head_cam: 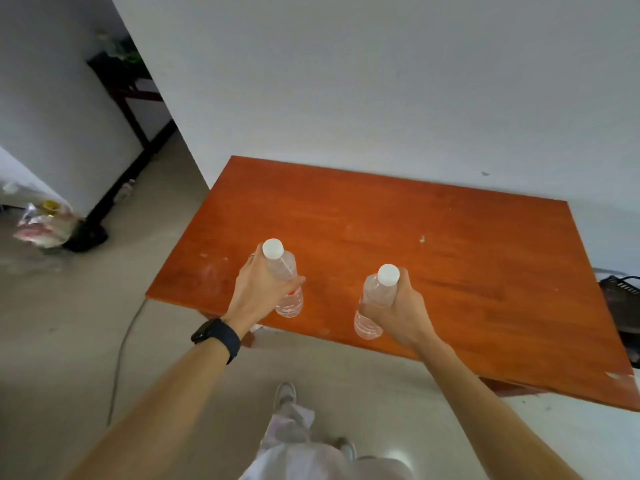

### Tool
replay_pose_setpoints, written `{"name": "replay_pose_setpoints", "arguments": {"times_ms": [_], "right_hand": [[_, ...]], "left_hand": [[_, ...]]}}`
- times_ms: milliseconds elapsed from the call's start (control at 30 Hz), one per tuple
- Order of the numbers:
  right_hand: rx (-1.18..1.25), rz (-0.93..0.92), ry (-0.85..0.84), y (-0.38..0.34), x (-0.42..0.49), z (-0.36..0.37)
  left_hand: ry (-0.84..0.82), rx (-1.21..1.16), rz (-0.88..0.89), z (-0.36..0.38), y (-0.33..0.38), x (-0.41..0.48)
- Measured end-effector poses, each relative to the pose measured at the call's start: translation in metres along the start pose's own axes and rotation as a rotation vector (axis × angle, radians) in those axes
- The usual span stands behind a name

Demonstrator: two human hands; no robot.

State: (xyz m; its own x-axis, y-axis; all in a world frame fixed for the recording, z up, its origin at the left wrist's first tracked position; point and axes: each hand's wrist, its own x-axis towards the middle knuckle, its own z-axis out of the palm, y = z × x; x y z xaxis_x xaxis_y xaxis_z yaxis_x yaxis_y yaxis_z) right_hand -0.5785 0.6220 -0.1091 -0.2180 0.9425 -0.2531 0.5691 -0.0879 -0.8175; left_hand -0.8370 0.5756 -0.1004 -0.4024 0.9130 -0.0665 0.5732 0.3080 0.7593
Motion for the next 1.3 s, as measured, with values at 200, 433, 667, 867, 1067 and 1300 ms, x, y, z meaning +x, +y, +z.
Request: {"name": "replay_pose_setpoints", "arguments": {"times_ms": [200,433,667,867,1067,1300], "right_hand": [[-0.041,0.088,-0.016,-0.022,0.113,0.033],[-0.071,0.112,0.000,-0.073,0.244,0.072],[-0.017,0.103,0.106,-0.123,0.383,0.111],[-0.060,0.059,0.128,-0.156,0.484,0.132],[-0.097,-0.003,0.101,-0.170,0.539,0.144],[-0.037,-0.015,0.124,-0.162,0.548,0.159]], "left_hand": [[-0.103,0.025,-0.025,0.003,-0.028,0.123],[-0.178,0.042,0.005,0.001,-0.048,0.276],[-0.159,-0.018,0.039,-0.003,-0.054,0.420],[-0.138,-0.052,0.080,0.001,-0.055,0.506],[-0.162,-0.030,0.120,0.007,-0.057,0.552],[-0.210,-0.059,0.150,0.012,-0.068,0.559]]}}
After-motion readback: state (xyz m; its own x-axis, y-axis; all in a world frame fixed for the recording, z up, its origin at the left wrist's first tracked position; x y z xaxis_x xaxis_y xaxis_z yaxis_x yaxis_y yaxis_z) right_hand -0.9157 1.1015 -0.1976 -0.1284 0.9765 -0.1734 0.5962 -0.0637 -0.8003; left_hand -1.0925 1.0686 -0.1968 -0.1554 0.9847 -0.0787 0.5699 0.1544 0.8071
